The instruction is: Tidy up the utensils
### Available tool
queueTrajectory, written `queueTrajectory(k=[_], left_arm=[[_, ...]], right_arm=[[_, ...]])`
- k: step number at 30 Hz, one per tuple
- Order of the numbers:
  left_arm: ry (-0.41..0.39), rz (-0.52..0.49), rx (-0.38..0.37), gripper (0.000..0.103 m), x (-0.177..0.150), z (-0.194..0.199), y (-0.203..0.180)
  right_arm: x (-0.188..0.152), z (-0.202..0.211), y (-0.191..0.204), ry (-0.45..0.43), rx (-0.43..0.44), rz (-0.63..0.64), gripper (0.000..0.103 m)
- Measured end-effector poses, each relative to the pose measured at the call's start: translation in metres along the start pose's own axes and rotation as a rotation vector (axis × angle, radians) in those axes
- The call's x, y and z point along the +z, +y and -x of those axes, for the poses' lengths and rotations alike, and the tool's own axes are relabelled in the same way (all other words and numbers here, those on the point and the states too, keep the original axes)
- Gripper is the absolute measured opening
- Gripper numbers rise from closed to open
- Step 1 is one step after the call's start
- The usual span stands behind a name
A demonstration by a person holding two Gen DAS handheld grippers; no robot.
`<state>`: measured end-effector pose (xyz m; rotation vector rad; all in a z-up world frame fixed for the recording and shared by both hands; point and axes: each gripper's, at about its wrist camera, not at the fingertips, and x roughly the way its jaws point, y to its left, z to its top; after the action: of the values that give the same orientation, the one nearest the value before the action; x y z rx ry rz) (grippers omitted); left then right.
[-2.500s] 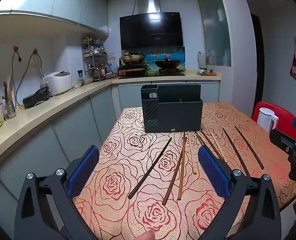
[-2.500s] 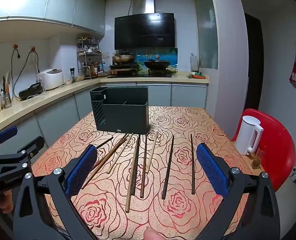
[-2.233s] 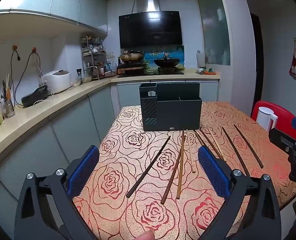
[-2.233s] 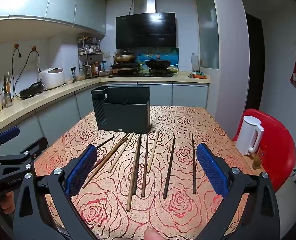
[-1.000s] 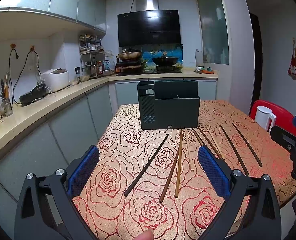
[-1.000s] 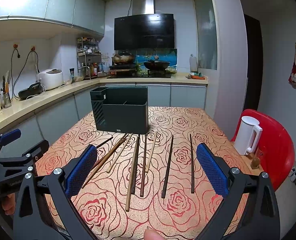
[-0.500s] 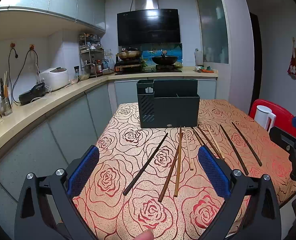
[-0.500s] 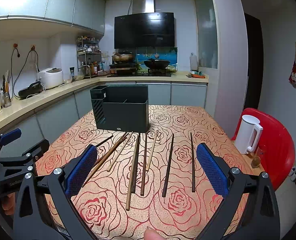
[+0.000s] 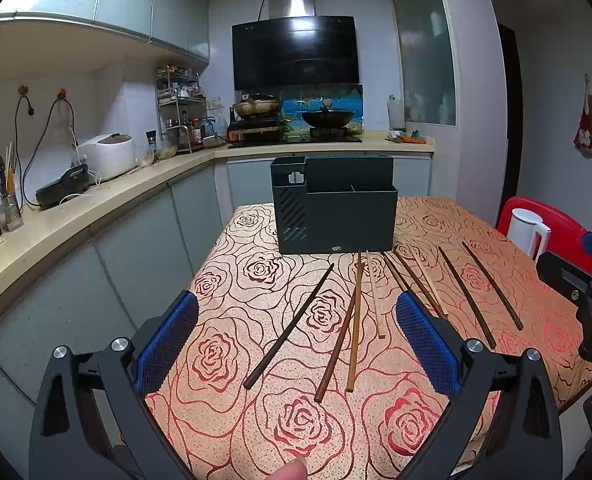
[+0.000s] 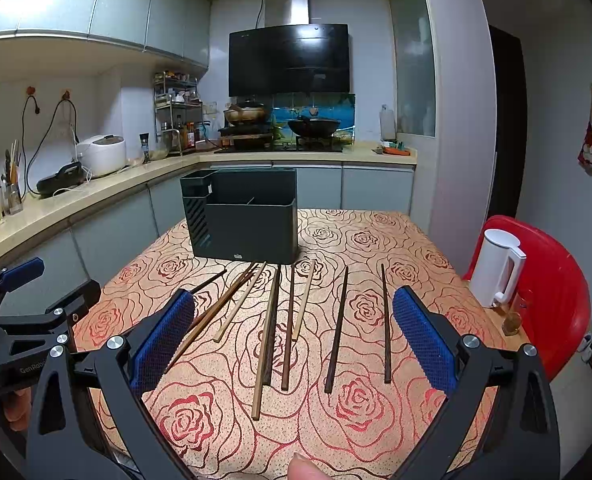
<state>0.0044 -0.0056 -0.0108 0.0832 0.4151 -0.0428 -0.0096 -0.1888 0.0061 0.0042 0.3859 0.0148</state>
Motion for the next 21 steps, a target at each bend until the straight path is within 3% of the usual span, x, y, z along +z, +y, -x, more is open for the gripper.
queueTrajectory(k=[21], left_arm=[[0.027,0.001,-0.008,0.096,-0.0066,-0.0079,0.0003]], right_arm=[[-0.008,-0.0074,0.0017,0.026,0.0,0.0,0.096]])
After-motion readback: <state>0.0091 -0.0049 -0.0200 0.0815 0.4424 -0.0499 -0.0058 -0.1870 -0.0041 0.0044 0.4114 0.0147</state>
